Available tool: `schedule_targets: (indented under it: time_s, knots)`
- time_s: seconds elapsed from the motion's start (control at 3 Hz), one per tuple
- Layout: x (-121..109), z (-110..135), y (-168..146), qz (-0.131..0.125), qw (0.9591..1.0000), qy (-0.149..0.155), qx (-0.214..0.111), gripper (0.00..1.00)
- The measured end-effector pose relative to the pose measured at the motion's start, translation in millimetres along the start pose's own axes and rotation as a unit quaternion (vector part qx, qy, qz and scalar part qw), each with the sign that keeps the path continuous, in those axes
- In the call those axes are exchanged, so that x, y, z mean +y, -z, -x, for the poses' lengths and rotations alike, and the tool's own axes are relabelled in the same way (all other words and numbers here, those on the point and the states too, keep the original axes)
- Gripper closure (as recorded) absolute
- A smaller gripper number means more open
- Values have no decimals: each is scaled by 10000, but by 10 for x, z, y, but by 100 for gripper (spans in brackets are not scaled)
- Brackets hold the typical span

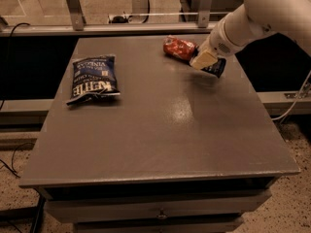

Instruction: Move rxbar blueberry near coke can

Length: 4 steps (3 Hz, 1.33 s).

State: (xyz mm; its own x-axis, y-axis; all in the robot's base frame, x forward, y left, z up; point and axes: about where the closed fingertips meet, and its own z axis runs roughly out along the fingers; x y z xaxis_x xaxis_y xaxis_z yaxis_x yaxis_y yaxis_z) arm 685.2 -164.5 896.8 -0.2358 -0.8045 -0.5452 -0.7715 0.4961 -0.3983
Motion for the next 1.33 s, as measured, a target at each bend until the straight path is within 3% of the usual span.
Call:
schedule_targets:
  time_s: [0.33, 1.33]
  knots:
    - [-141, -98, -124, -48, 9999, -137, 51, 86]
    - [-327, -177, -320, -106, 9993, -342, 66, 15]
